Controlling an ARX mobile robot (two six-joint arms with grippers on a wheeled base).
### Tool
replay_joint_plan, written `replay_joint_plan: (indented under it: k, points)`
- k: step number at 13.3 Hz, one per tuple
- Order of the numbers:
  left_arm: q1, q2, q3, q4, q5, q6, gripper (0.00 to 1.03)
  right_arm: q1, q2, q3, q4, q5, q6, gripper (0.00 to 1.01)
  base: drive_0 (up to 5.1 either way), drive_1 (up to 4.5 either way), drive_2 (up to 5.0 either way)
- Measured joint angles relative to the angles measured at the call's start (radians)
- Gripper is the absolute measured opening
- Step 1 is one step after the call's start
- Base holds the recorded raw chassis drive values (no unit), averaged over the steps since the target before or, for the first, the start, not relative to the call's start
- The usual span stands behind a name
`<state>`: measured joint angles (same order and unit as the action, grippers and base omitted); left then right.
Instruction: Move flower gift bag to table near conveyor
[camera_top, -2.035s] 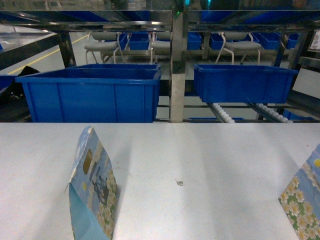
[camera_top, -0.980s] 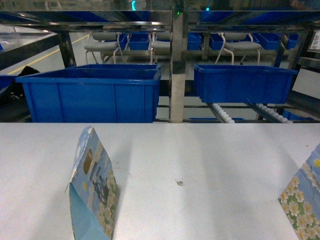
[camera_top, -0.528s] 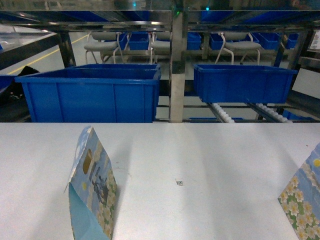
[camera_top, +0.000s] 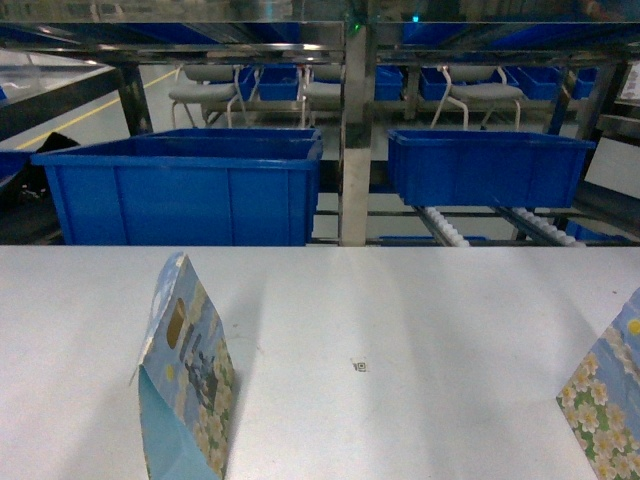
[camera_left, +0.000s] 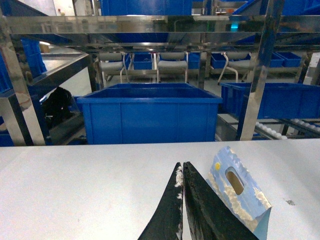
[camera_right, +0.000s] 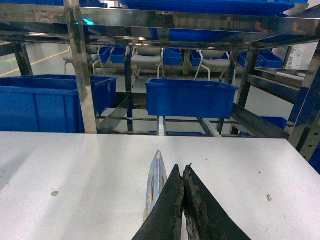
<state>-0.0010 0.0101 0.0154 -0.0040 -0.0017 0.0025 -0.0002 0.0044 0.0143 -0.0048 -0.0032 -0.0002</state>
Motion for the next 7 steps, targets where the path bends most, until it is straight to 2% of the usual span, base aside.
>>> replay_joint_plan:
  k: [3,7]
  points:
    - [0.000,0.000,0.000,-0.001,0.002,-0.002,0.04,0.000,0.000,0.000,0.000,0.000,-0.001,0.02,0.0,0.00,0.0]
    - [0.000,0.000,0.000,-0.001,0.001,-0.002,0.59,0.000,0.000,0.000,0.000,0.000,0.000,0.56,0.0,0.00,0.0]
